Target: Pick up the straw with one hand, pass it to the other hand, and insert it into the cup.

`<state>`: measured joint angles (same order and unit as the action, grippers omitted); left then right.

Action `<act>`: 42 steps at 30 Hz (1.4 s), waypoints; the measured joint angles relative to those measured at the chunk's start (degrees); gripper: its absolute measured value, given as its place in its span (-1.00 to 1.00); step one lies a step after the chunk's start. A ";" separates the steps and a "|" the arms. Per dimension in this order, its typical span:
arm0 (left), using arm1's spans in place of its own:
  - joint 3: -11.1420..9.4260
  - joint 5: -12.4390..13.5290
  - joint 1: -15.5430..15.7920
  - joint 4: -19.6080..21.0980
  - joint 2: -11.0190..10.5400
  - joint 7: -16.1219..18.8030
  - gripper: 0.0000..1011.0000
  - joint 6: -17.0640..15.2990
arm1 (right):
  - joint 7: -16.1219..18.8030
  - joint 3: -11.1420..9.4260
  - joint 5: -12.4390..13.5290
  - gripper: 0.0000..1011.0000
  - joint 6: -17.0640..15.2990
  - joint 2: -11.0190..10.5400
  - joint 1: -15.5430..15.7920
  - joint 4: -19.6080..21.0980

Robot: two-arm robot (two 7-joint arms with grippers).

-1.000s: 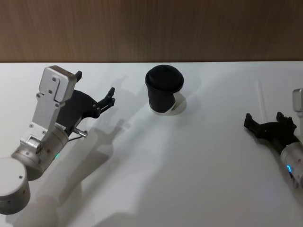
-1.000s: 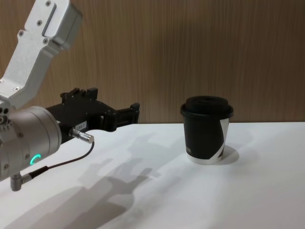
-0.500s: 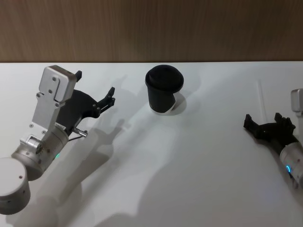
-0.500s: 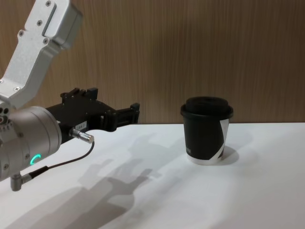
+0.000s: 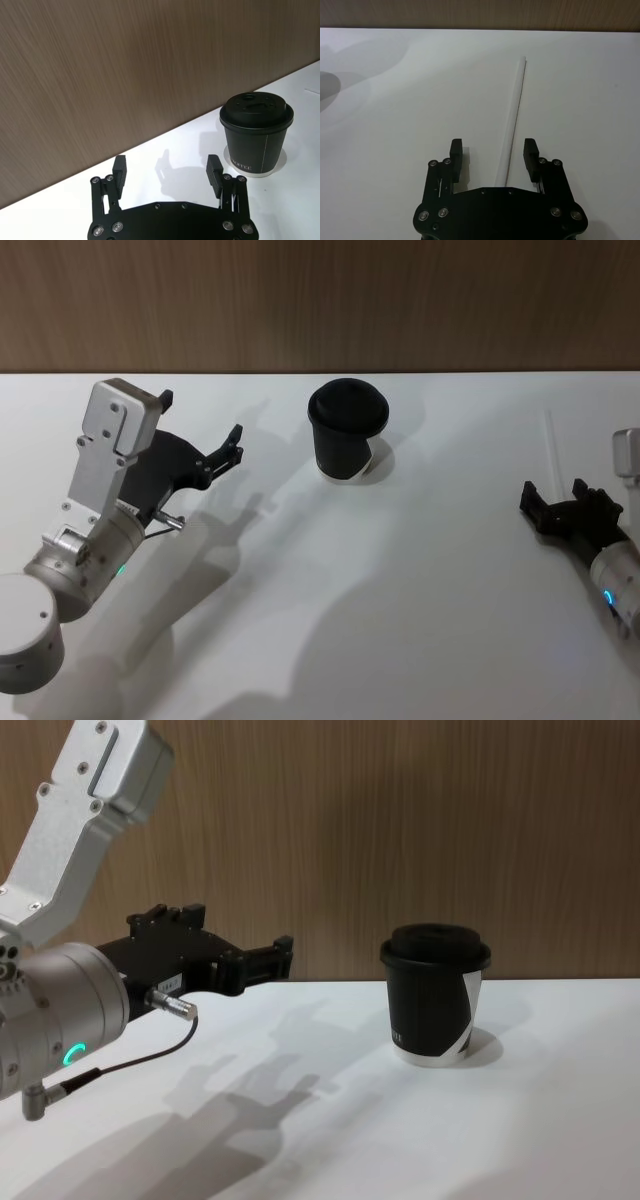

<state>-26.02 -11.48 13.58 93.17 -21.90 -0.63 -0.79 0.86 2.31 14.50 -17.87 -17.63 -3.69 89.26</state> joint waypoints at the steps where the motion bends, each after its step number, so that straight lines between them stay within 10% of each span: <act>1: 0.00 0.00 0.00 0.00 0.00 0.00 0.98 0.00 | 0.02 -0.01 -0.01 0.43 -0.02 0.01 0.00 -0.01; 42: 0.00 0.00 0.00 0.00 0.01 0.00 0.98 0.00 | 0.02 -0.04 -0.15 -0.10 -0.15 0.01 0.01 -0.21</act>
<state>-26.03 -11.48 13.59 93.17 -21.89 -0.63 -0.79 0.87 2.26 14.36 -18.02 -17.62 -3.68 89.05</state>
